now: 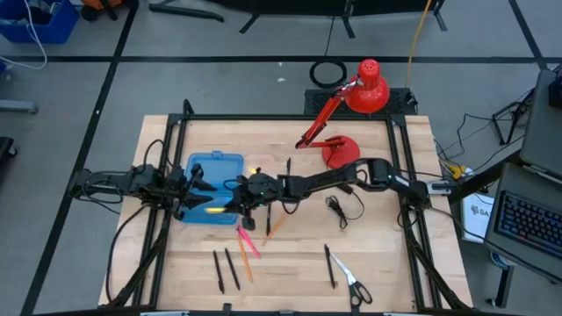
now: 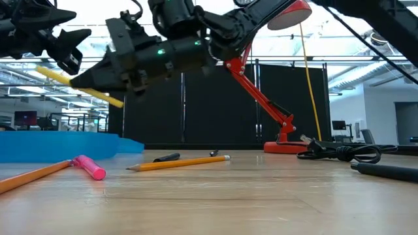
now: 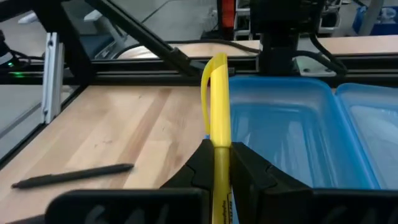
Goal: Pick & place school supplies into a supply box
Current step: Put the yellow pen into the blue supply box
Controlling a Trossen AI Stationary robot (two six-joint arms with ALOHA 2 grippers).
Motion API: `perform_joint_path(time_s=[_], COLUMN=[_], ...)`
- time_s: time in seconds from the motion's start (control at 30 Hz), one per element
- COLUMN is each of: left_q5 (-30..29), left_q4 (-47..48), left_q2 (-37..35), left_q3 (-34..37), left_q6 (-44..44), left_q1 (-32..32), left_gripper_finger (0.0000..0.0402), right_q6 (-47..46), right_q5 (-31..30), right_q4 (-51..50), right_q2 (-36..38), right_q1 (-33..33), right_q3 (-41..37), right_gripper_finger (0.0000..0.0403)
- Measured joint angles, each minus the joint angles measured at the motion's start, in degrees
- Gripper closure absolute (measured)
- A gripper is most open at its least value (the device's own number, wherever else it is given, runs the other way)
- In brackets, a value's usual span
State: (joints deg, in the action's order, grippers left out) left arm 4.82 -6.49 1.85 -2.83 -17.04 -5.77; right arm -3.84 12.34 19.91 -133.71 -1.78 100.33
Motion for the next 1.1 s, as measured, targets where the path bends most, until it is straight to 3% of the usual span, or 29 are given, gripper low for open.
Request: perform_joint_path(time_s=[0.5, 0.87, 1.1], left_q5=[0.2, 0.2, 0.2], left_q4=[-0.6, 0.4, 0.8], left_q2=[0.0, 0.0, 0.0], left_q3=[0.0, 0.0, 0.0], left_q6=[0.4, 0.4, 0.4], left_q1=[0.0, 0.0, 0.0], left_gripper_finger=[0.024, 0.024, 0.024], right_q6=[-4.3, -4.5, -4.5], right_q5=[4.4, 3.5, 1.1], right_q4=[0.4, -1.8, -2.7], right_q2=[-13.0, -13.7, -13.7], right_q1=[2.1, 3.1, 3.1], right_q3=[17.1, 17.4, 17.4], right_gripper_finger=[0.0384, 0.0384, 0.0342])
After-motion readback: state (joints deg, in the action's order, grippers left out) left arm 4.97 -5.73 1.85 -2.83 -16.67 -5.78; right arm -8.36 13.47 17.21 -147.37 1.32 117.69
